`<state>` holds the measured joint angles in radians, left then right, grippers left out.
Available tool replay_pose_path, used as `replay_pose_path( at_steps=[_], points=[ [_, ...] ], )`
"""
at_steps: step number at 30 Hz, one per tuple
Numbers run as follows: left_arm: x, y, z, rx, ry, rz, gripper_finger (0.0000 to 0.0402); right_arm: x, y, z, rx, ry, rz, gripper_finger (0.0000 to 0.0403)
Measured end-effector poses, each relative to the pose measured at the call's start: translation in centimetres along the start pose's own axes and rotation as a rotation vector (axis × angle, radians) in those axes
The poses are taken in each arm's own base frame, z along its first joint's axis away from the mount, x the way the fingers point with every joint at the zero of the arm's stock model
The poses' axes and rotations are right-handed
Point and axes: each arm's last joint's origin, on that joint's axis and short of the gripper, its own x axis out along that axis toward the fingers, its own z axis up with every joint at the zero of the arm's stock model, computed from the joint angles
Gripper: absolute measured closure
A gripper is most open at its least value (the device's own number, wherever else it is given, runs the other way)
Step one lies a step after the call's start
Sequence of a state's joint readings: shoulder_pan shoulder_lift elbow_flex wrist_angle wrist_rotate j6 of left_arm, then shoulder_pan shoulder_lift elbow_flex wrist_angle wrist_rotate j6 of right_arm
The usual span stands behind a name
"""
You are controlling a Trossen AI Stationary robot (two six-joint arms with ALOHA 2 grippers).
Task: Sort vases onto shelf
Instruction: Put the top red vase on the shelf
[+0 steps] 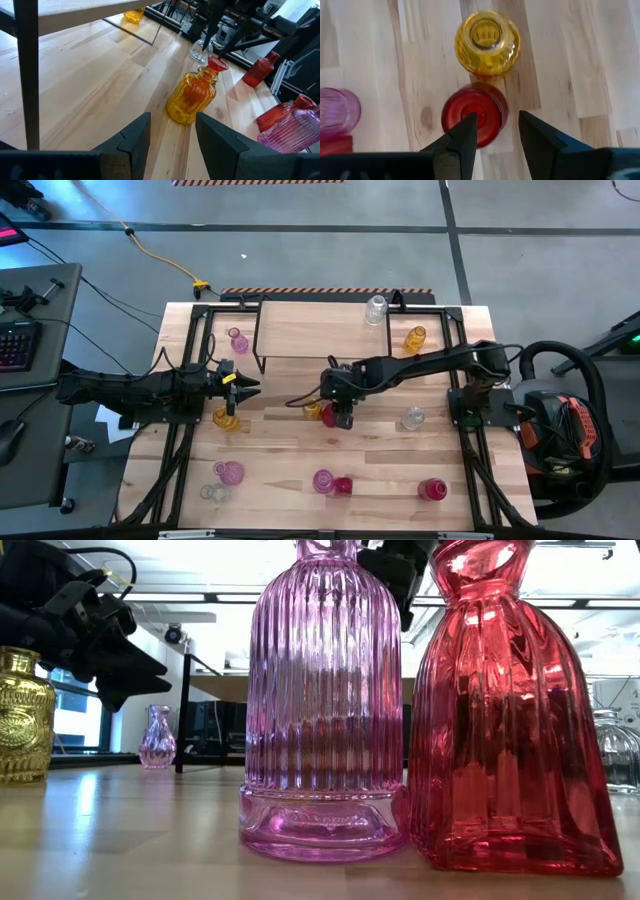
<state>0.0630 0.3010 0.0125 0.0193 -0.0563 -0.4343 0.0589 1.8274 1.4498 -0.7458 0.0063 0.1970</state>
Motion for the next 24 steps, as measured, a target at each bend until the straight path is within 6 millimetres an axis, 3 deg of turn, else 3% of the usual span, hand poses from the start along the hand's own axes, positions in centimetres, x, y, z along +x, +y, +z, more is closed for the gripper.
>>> replay_pose_path(
  at_steps=[18,24],
  points=[
    [0.0,0.0,0.0,0.000,0.000,0.000,0.0254,1.9,0.0,-0.2,0.004,0.052,0.002,0.0279],
    [0.0,0.0,0.0,0.000,0.000,0.000,0.0254,1.9,0.0,-0.3,0.007,0.060,0.003,0.0315]
  ],
)
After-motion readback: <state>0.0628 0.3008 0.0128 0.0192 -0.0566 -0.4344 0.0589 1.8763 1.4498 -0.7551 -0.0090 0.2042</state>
